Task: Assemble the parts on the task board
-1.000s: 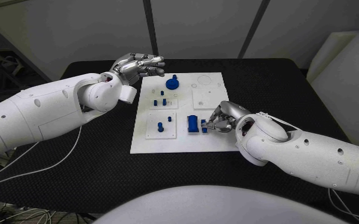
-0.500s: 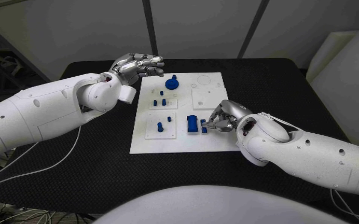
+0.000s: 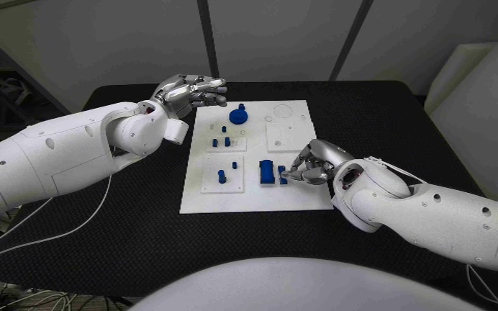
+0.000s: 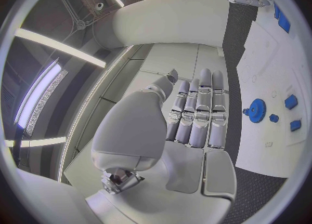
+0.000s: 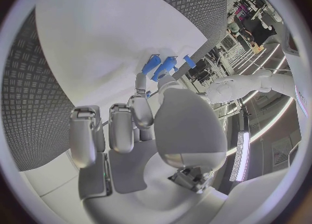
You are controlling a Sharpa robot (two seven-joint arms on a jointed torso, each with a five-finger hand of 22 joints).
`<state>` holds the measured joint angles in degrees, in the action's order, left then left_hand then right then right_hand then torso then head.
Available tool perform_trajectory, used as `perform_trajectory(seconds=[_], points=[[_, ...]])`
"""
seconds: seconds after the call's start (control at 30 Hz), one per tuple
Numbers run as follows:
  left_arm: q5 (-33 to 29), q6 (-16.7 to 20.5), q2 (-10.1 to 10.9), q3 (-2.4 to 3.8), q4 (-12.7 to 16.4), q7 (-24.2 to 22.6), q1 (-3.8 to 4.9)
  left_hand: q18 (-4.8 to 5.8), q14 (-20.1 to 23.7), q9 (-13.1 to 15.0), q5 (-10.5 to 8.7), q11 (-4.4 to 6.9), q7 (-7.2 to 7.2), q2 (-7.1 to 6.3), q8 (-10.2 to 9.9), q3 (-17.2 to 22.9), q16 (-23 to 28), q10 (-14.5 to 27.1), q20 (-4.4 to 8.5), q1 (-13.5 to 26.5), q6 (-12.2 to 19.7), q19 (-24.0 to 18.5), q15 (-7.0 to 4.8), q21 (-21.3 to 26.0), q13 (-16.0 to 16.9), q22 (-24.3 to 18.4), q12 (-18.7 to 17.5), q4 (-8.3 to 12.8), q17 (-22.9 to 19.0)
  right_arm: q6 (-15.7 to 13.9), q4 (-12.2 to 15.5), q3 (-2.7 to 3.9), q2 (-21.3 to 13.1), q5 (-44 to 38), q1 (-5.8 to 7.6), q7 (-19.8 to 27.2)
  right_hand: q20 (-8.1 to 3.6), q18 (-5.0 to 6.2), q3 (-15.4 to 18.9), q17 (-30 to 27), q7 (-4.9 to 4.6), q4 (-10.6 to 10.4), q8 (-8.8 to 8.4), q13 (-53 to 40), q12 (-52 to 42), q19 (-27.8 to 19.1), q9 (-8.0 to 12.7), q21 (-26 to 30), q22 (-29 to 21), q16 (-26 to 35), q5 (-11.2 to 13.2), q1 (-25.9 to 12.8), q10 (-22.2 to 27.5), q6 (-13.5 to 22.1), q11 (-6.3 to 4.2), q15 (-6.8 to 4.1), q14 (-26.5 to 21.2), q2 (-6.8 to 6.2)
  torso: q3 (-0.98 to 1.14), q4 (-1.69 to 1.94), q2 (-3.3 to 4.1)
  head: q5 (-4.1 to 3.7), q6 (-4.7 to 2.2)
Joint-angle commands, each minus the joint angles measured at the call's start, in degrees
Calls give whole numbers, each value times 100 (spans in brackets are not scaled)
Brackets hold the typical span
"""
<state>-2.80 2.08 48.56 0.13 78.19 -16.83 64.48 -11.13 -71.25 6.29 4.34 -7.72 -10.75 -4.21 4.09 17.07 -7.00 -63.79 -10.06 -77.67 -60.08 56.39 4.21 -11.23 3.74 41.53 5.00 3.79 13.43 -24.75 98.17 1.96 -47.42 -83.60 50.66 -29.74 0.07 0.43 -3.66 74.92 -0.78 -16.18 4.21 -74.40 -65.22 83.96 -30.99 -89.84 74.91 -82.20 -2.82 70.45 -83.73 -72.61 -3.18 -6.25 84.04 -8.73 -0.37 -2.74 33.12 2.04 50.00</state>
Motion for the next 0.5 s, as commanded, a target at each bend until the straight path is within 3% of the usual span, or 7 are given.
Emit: perform_trajectory(seconds=[0.03,0.5], points=[[-15,-76,6,4,9,-1,7,83,-12,-8,-28,-2,12,28,-19,-38,31,44,-25,18,38,1,20,19,0,-5,-39,7,7,191,50,-1,-38,93,5,121,-45,-43,-2,278,11,59,-6,10,25,604,-12,-16,1509,15,12,119,-16,-33,-14,-53,341,-2,2,0,-3,0,0],[-15,-75,14,4,19,2,6,83,-12,-8,-28,-2,12,28,-19,-38,31,44,-25,18,38,1,20,19,0,-5,-39,7,7,352,16,-1,-35,36,4,29,-48,-43,-7,273,9,104,-11,13,39,604,-30,-16,1509,20,12,265,-11,-22,-12,-53,339,25,-2,7,4,-3,0]])
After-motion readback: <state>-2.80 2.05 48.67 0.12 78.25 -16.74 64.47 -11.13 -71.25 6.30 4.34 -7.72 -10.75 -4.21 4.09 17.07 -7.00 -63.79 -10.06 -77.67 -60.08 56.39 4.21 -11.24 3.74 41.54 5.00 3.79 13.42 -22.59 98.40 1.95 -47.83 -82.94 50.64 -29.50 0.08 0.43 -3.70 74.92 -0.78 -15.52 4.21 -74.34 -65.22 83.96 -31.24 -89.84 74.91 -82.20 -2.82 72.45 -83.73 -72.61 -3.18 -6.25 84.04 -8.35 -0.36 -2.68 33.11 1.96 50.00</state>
